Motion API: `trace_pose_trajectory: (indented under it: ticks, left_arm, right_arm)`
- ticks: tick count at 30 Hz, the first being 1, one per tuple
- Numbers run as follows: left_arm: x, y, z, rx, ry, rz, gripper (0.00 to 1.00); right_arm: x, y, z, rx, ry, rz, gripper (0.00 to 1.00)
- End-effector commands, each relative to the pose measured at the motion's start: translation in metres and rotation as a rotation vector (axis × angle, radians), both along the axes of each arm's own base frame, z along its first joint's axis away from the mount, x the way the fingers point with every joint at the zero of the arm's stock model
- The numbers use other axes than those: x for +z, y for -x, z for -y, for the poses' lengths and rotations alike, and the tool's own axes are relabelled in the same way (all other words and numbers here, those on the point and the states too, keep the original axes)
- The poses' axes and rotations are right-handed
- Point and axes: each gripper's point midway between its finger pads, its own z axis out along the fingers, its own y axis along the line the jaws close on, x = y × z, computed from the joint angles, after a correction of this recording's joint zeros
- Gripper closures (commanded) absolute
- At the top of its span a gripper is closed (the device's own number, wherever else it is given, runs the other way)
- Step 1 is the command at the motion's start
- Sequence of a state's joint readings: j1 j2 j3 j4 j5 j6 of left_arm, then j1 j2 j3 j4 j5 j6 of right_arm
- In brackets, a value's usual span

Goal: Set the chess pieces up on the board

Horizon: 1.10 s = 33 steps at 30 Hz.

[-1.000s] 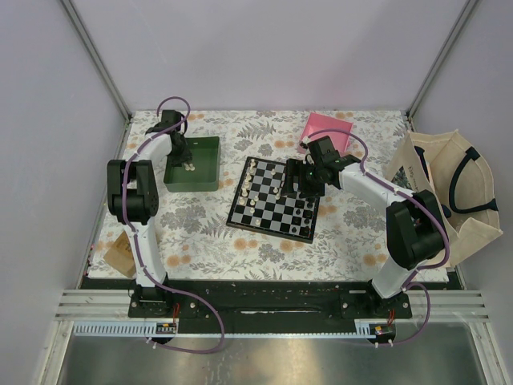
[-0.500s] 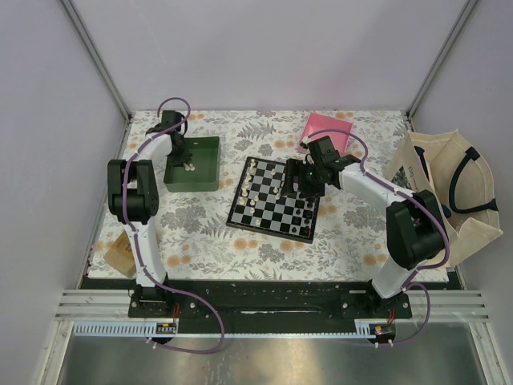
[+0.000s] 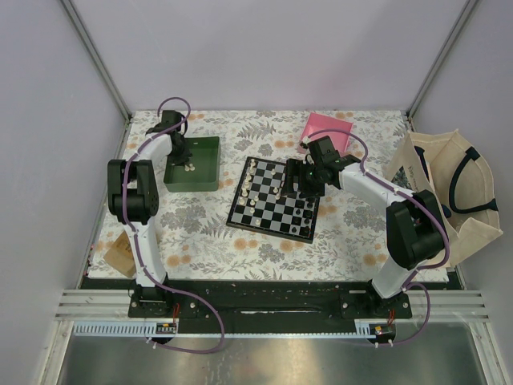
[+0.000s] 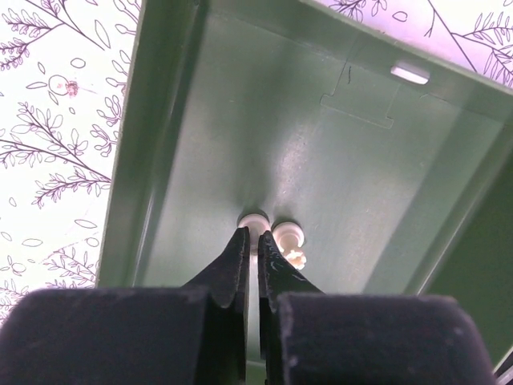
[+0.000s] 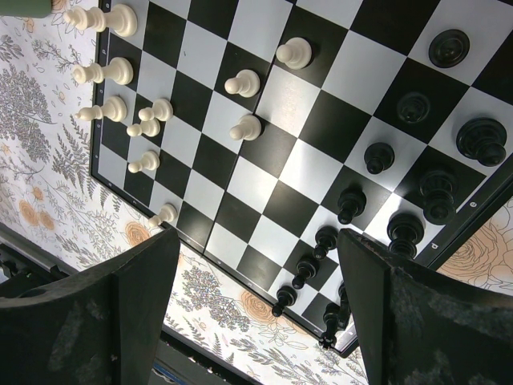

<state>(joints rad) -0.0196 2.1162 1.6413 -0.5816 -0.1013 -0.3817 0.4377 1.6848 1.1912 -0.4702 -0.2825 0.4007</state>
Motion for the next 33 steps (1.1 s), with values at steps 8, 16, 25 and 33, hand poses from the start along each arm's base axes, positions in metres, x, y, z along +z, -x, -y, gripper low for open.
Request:
trace_pose_trajectory:
  ticks: [8,16,25,33]
  left_arm:
    - [0.100,0.021,-0.005,-0.022,-0.089,0.209,1.00]
    - [0.147,0.060,0.121,-0.346,-0.071,0.278,1.00]
    - [0.115,0.147,0.184,-0.552,-0.013,0.165,1.00]
    - [0.095,0.187,0.194,-0.616,-0.003,0.087,1.00]
  right_arm:
    - [0.016,-0.009,-0.006,0.013,-0.029,0.028,0.11]
    - [0.020,-0.009,-0.007,0.013,-0.039,0.032,0.11]
    - [0.016,-0.008,-0.005,0.011,-0.029,0.029,0.11]
    - [0.015,-0.008,-0.006,0.011,-0.030,0.024,0.11]
